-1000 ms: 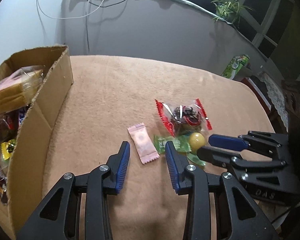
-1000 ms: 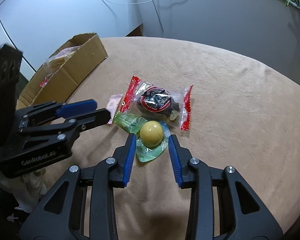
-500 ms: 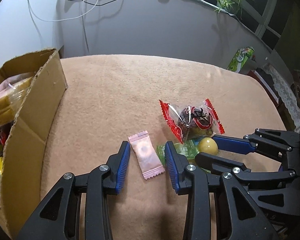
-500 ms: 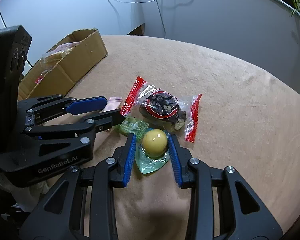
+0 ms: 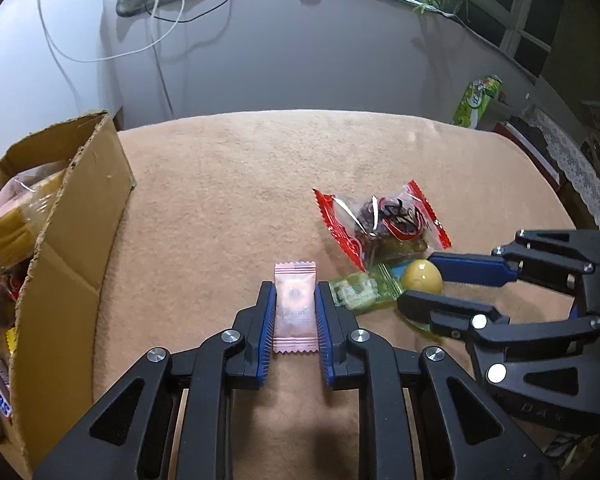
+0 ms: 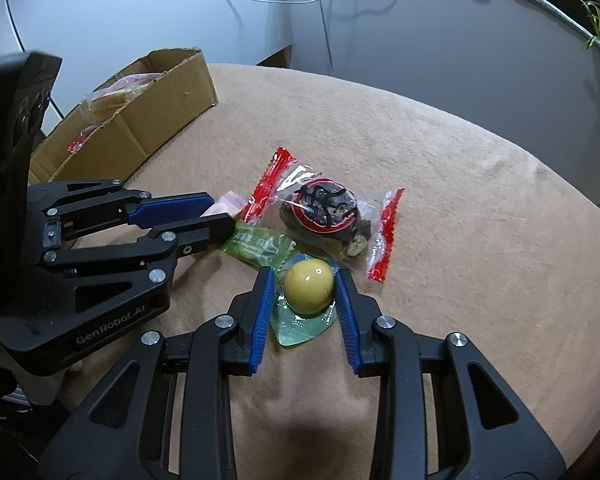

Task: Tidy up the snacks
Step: 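Close the left tool on the pink candy while the right tool grips the yellow ball candy, then carry the pink candy and yellow ball candy over the box with both tools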

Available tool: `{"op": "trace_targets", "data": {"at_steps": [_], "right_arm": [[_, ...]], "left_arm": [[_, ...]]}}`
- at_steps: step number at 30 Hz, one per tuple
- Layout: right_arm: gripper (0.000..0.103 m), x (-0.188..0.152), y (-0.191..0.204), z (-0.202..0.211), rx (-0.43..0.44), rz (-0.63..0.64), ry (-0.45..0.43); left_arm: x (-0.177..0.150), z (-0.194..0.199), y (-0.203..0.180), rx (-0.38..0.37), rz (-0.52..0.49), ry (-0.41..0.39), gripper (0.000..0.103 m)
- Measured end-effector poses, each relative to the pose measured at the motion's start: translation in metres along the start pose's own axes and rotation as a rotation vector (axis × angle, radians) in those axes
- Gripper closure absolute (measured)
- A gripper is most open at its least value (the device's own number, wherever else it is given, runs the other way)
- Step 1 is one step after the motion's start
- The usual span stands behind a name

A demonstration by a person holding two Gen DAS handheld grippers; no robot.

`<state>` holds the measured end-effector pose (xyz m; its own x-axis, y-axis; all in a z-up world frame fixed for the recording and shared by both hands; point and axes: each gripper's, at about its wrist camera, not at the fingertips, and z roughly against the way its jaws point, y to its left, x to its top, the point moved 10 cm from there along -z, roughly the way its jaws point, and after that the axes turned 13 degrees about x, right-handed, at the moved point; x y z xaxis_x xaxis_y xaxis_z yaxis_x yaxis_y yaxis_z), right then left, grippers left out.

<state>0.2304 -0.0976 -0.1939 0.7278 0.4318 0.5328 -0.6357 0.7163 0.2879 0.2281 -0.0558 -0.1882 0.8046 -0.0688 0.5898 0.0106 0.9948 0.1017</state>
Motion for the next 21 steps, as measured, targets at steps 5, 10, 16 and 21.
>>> {"op": "trace_targets", "data": {"at_steps": [5,10,16,21], "right_arm": [[0.077,-0.002,-0.005,0.003,-0.007,-0.018,-0.007],[0.077,-0.004,-0.005,0.003,-0.005,-0.018,-0.014],[0.077,-0.006,-0.003,0.01,0.005,-0.024,-0.033],[0.077,-0.01,-0.004,0.019,0.006,-0.037,-0.049]], "left_arm": [[-0.003,0.002,0.001,0.013,-0.012,-0.011,0.085],[-0.004,0.004,-0.001,0.009,0.002,-0.014,0.086],[-0.006,0.009,0.003,-0.001,0.023,-0.018,0.086],[-0.009,0.014,0.007,-0.005,0.037,-0.024,0.086]]}}
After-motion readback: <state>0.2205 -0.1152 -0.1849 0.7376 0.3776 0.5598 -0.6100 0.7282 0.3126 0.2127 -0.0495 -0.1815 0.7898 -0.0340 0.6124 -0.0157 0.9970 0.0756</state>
